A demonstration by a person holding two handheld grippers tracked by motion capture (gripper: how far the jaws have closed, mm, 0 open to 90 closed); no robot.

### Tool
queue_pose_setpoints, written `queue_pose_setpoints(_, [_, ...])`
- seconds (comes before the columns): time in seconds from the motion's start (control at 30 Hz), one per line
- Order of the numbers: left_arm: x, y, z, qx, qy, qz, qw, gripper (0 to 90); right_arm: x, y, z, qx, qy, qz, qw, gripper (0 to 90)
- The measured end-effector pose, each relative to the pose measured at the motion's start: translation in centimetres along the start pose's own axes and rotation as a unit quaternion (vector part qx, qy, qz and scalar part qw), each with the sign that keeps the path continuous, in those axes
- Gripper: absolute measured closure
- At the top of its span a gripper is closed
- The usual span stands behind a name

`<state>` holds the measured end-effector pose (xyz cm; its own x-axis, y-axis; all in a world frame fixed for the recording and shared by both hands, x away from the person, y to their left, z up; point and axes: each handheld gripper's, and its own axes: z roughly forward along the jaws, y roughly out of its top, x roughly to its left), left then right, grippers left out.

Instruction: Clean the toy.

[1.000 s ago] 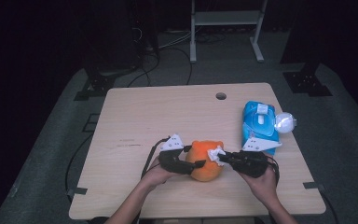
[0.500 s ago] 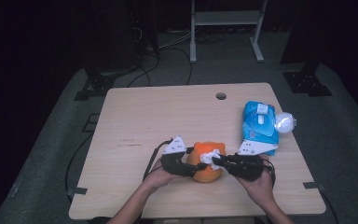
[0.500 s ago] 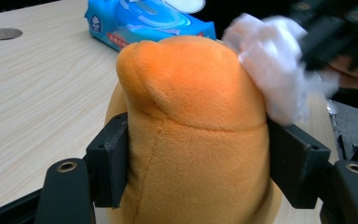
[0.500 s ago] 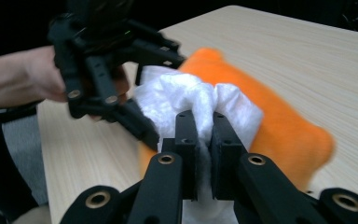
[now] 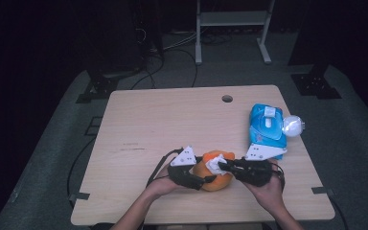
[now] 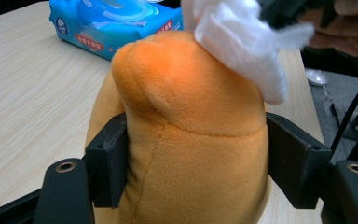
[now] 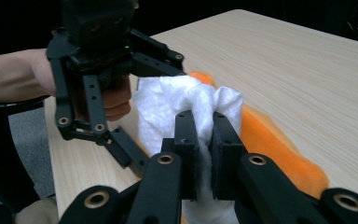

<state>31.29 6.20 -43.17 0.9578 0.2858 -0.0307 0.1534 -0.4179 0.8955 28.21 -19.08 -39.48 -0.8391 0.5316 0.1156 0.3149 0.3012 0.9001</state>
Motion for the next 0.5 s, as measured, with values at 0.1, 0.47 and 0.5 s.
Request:
queue_pose_setpoints(0.1, [-0.1,0.0,0.0,0.003,-0.004,0.008,1.0000,30.3,-0.8,-0.1,-0.2,-0.005,-0.003,0.016,0.9998,82.2])
queue_pose_setpoints(0.47, [-0.2,0.9,0.2,0.013,-0.013,-0.005,0.9998,12.9,-3.2,-1.2,-1.2,0.000,-0.034,0.052,0.9980,82.4])
queue_pose_setpoints(0.5, [-0.2,0.7,0.2,0.014,-0.015,-0.004,0.9998,12.8,-2.9,-1.1,-1.1,0.000,-0.029,0.051,0.9983,82.4])
